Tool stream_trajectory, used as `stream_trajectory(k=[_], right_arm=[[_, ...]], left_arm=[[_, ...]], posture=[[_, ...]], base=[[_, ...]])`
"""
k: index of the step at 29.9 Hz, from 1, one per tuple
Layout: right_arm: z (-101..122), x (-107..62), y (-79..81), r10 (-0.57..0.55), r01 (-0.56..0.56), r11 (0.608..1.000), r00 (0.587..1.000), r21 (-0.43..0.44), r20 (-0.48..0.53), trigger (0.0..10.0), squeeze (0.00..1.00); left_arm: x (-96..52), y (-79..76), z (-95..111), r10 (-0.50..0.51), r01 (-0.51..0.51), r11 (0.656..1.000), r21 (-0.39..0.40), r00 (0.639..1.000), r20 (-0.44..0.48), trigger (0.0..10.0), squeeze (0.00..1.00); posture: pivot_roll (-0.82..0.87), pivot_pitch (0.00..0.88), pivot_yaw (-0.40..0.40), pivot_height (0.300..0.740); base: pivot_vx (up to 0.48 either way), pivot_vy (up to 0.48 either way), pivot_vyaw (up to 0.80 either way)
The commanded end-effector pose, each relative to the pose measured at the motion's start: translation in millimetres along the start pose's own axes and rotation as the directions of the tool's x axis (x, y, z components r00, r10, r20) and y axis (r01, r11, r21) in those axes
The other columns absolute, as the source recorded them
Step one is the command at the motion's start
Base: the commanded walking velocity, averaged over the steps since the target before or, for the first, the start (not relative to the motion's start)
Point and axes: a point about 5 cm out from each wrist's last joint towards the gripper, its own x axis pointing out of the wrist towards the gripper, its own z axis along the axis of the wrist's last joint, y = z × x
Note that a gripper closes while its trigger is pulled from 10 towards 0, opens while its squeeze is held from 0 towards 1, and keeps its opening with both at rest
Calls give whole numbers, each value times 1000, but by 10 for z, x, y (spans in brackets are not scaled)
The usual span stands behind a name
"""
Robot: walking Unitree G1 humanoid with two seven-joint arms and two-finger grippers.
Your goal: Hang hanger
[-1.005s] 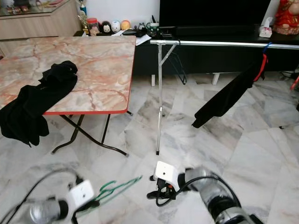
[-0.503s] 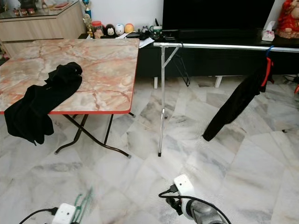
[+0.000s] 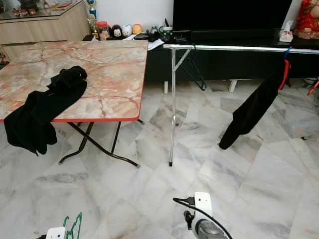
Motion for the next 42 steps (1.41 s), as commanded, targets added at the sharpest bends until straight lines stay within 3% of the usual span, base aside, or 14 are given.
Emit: stream_trajectory(k=[1, 4, 6, 11, 25, 34, 42], right_arm=[[55, 11, 105, 16, -16, 1000, 1000, -5, -1, 10000, 0], [55, 11, 106, 15, -15, 1000, 1000, -5, -1, 10000, 0], [107, 16, 199, 29, -29, 1000, 1000, 6, 12, 10000, 0], [58, 9, 86, 30, -30, 999, 1000, -32, -1, 10000, 0], [233, 18, 174, 61, -59, 997, 997, -51, 39, 10000, 0], [129, 6, -20, 16, -14, 999, 1000, -44, 27, 10000, 0], [116, 3, -58, 4, -3, 999, 1000, -49, 25, 10000, 0]], left_arm=[[4, 9, 5, 6, -6, 999, -36, 1000, 5, 10000, 0], [5, 9, 5, 6, -6, 999, -36, 1000, 5, 10000, 0], [7, -22, 2, 0, 0, 1000, -24, 1000, 6, 10000, 0], [11, -67, 1, -5, 5, 999, -37, 1000, 13, 10000, 0], [-4, -130, -70, -19, 19, 999, -30, 1000, 6, 10000, 0], [-2, -300, -90, -65, 65, 998, -4, 998, -5, 10000, 0], [-9, -327, -110, -68, 68, 998, -17, 998, -3, 10000, 0]], posture=[[-60, 0, 57, 732], [-60, 0, 57, 732], [-51, 0, 48, 732], [-57, 0, 42, 732], [-63, 0, 34, 732], [-96, 0, 36, 732], [-89, 0, 42, 732]], base=[[0, 0, 0], [0, 0, 0], [0, -326, 0], [0, -329, 0], [0, -355, 0], [0, -325, 0], [0, 0, 0]])
